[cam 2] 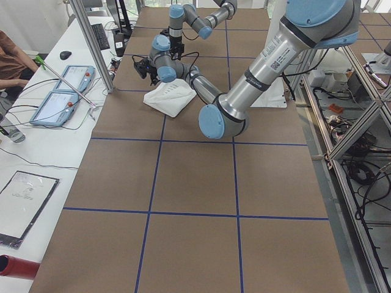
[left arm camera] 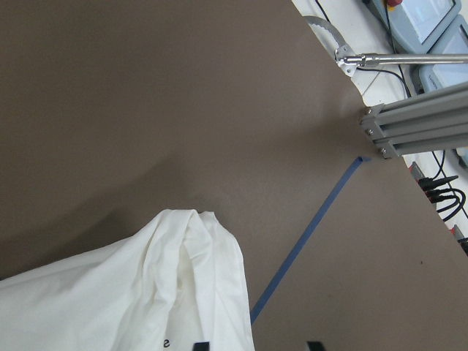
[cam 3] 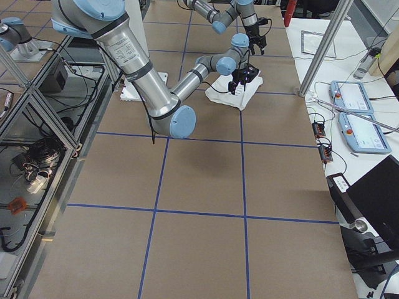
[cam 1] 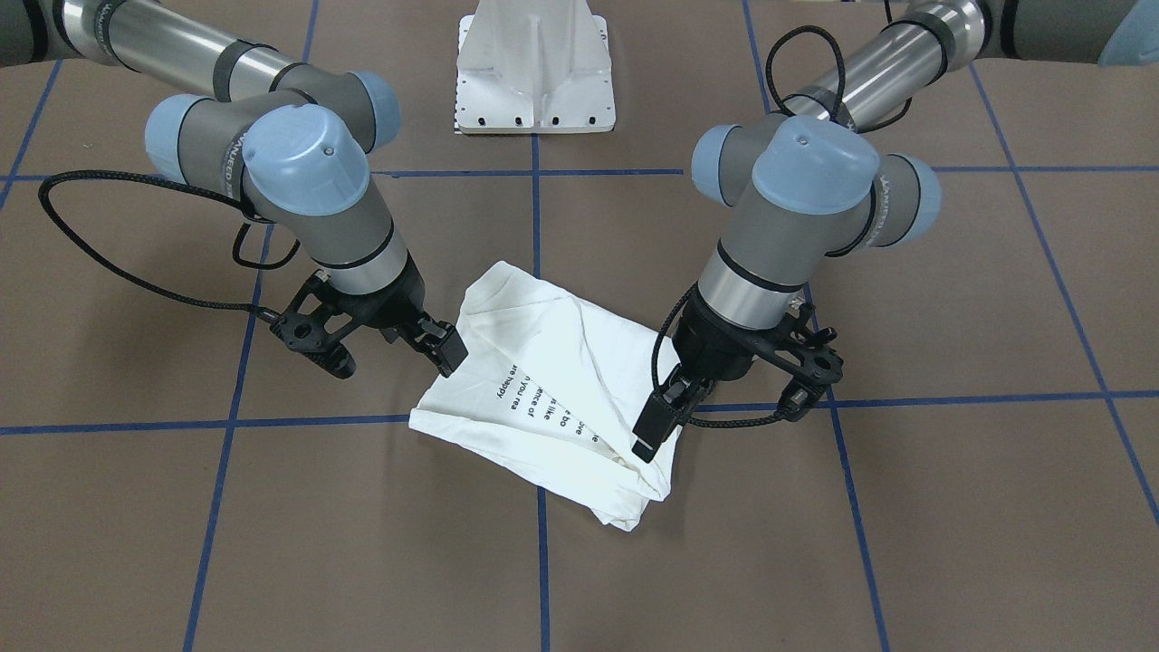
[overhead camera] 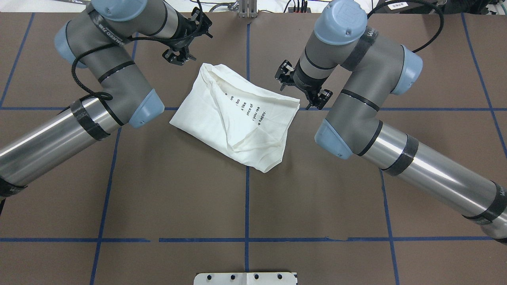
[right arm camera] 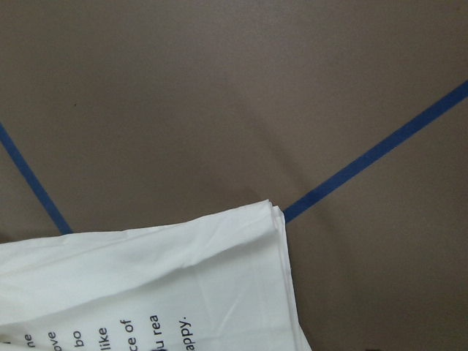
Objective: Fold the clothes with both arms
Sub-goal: 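Press the folded shirt down with the right gripper while the left gripper withdraws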
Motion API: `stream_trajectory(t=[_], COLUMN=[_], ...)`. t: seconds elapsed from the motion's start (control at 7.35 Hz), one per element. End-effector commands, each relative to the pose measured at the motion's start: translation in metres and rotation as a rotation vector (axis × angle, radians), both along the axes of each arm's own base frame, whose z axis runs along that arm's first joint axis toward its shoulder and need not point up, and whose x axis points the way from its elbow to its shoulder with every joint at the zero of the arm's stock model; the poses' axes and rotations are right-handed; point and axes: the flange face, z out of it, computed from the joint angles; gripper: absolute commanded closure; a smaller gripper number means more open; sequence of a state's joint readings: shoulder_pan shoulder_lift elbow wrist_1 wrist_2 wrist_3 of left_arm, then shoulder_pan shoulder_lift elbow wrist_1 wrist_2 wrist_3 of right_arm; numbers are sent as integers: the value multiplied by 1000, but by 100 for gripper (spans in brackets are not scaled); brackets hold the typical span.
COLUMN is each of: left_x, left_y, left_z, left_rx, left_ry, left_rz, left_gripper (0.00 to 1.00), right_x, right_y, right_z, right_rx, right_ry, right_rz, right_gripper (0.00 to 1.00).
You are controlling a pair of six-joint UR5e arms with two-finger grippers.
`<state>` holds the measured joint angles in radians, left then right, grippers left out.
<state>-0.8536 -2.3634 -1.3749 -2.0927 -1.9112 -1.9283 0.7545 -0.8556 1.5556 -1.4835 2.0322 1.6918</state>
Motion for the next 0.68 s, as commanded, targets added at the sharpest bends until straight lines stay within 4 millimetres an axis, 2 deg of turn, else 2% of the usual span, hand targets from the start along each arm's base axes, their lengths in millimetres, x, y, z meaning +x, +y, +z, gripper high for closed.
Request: stream_trajectory(t=[0.0, 0.14, 0.27, 0.41, 0.54], left_x=[-20, -29, -57, -84, -113], left_y=[-13, -10, -1, 19, 32], left_z=[10, 29, 49, 67, 80], left_rx=[-18, -3, 46, 116, 146], left_ry=[-24, -54, -76, -95, -95], left_rz=[-19, 59, 82, 133, 163], left_gripper=[0, 0, 0, 0, 0], right_x=[2, -4, -28, -57, -83], right_y=[17, 38, 72, 100, 124], right_z=[-24, -42, -58, -67, -68], right_rx=[85, 185, 302, 401, 528], right_ry=[-36, -59, -42, -12, 47], right_rz=[-37, -74, -111, -152, -196], right_gripper=[0, 0, 0, 0, 2])
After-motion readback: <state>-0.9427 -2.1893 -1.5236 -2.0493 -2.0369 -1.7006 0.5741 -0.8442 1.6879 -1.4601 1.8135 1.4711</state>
